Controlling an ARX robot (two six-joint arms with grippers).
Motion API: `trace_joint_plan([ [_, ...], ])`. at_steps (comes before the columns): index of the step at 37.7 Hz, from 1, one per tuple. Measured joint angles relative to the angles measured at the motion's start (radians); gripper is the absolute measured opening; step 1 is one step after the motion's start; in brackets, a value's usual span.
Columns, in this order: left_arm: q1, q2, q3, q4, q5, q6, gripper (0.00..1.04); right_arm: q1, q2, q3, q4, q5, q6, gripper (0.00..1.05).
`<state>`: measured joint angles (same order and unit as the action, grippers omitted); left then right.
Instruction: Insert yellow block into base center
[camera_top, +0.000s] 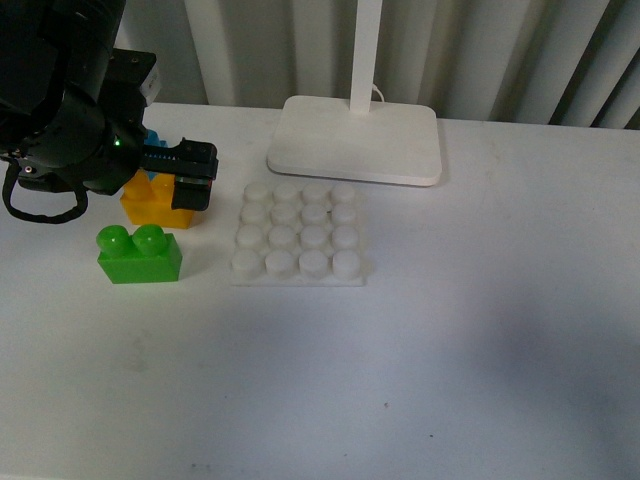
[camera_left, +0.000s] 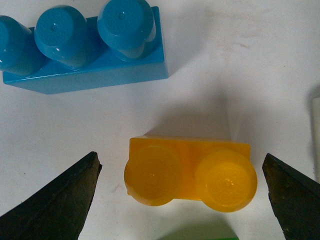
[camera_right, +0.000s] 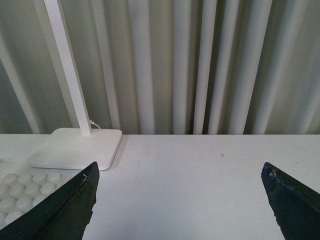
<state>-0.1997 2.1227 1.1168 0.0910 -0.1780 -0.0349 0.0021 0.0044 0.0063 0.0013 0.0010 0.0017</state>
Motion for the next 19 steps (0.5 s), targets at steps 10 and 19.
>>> trace_joint_plan([
  [10, -0.003, 0.004, 0.0, -0.008, -0.003, -0.006, 0.69, 0.0, 0.0, 0.0, 0.0, 0.0, 0.0, 0.95],
  [19, -0.006, 0.004, 0.014, -0.018, -0.002, -0.02, 0.61, 0.0, 0.0, 0.0, 0.0, 0.0, 0.0, 0.95],
])
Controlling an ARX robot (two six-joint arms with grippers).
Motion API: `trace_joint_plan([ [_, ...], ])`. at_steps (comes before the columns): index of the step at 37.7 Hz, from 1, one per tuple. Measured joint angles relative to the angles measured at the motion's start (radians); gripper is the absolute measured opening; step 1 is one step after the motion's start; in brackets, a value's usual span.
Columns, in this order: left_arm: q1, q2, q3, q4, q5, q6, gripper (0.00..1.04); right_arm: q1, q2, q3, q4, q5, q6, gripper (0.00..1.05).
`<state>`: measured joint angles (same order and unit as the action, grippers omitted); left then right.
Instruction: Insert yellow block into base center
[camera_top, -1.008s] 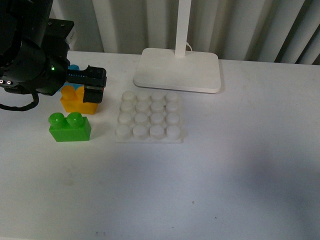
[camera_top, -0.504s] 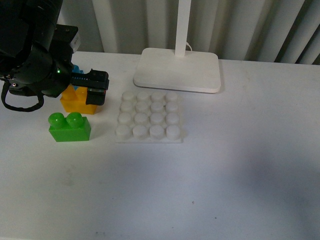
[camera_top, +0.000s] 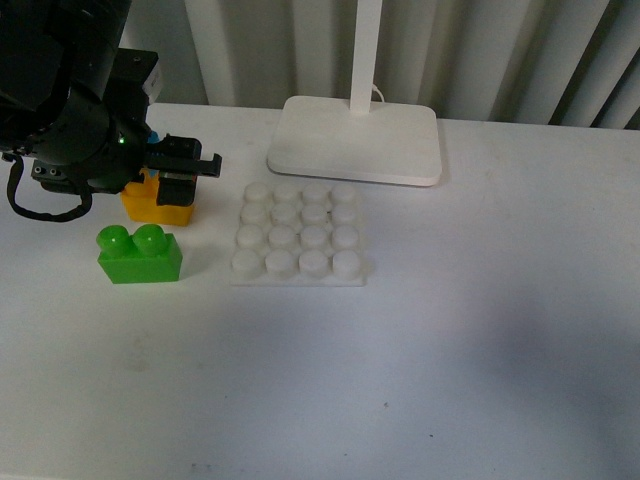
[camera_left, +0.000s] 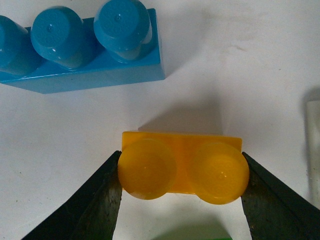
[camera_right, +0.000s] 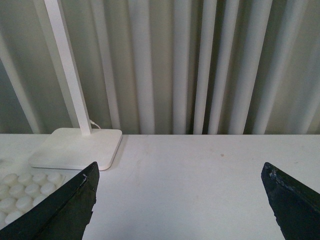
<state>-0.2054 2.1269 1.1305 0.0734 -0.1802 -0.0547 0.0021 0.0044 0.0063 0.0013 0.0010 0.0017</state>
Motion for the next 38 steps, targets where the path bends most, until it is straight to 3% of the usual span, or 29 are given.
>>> trace_joint_plan([
  [20, -0.032, -0.072, -0.002, -0.042, -0.04, -0.016, 0.61, 0.0, 0.0, 0.0, 0.0, 0.0, 0.0, 0.95],
  [38, -0.15, -0.195, -0.022, -0.103, -0.064, -0.125, 0.6, 0.0, 0.0, 0.0, 0.0, 0.0, 0.0, 0.95],
])
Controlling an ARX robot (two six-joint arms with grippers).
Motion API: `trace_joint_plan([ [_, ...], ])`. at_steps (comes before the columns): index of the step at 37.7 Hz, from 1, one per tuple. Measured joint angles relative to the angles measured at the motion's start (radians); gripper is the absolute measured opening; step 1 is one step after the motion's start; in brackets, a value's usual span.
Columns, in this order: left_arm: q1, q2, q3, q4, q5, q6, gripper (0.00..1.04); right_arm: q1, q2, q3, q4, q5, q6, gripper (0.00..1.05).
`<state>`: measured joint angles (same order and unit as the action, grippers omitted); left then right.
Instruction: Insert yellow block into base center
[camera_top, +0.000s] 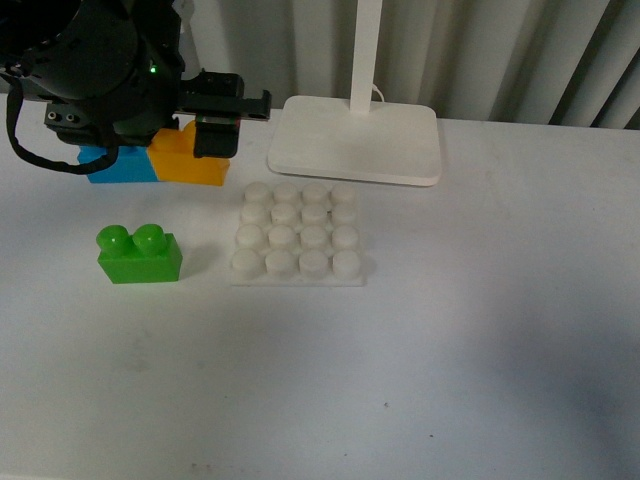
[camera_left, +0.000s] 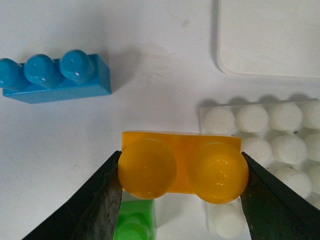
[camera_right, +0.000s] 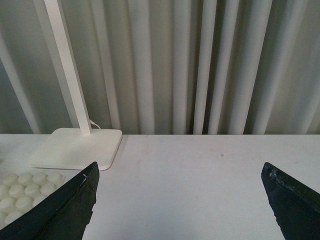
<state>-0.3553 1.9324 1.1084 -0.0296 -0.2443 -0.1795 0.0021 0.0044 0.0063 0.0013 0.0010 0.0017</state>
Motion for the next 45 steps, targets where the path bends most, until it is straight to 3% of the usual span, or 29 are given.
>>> trace_joint_plan([
  [24, -0.17, -0.03, -0.024, -0.039, -0.024, -0.166, 0.6, 0.0, 0.0, 0.0, 0.0, 0.0, 0.0, 0.95],
  [45, -0.204, 0.044, -0.023, 0.029, 0.002, -0.208, 0.6, 0.0, 0.0, 0.0, 0.0, 0.0, 0.0, 0.95],
])
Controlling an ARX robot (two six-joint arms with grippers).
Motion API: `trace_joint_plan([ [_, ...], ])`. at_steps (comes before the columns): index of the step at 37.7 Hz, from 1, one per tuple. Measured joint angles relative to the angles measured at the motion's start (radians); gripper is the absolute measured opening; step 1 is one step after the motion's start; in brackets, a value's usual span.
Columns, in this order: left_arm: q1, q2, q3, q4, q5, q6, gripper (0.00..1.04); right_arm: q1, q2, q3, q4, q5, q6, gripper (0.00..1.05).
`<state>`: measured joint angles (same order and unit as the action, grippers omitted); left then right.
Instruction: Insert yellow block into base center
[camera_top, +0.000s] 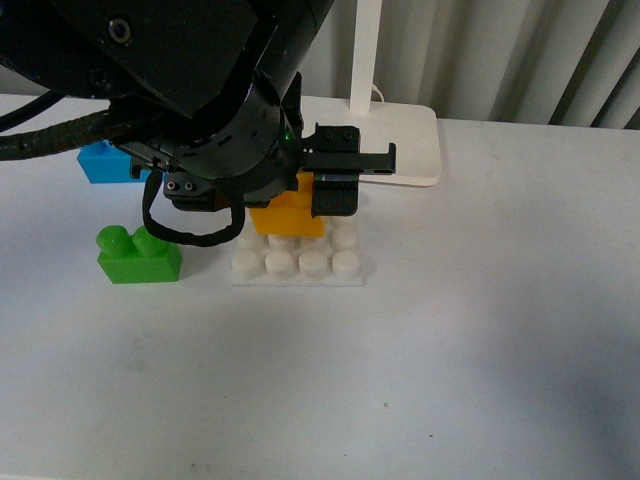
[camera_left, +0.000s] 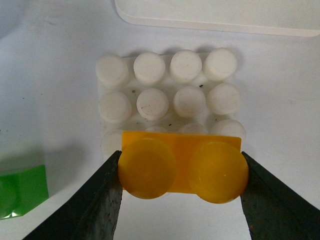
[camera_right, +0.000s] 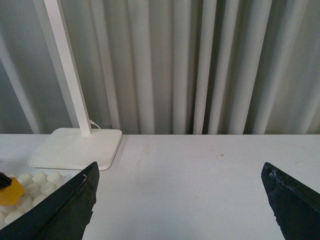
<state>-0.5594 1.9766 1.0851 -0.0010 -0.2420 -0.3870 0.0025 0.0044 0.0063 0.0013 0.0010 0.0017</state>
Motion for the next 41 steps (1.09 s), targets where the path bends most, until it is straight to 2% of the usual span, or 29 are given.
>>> trace_joint_plan([
  [41, 0.003, 0.072, 0.014, 0.058, 0.014, 0.011, 0.6, 0.0, 0.0, 0.0, 0.0, 0.0, 0.0, 0.95],
])
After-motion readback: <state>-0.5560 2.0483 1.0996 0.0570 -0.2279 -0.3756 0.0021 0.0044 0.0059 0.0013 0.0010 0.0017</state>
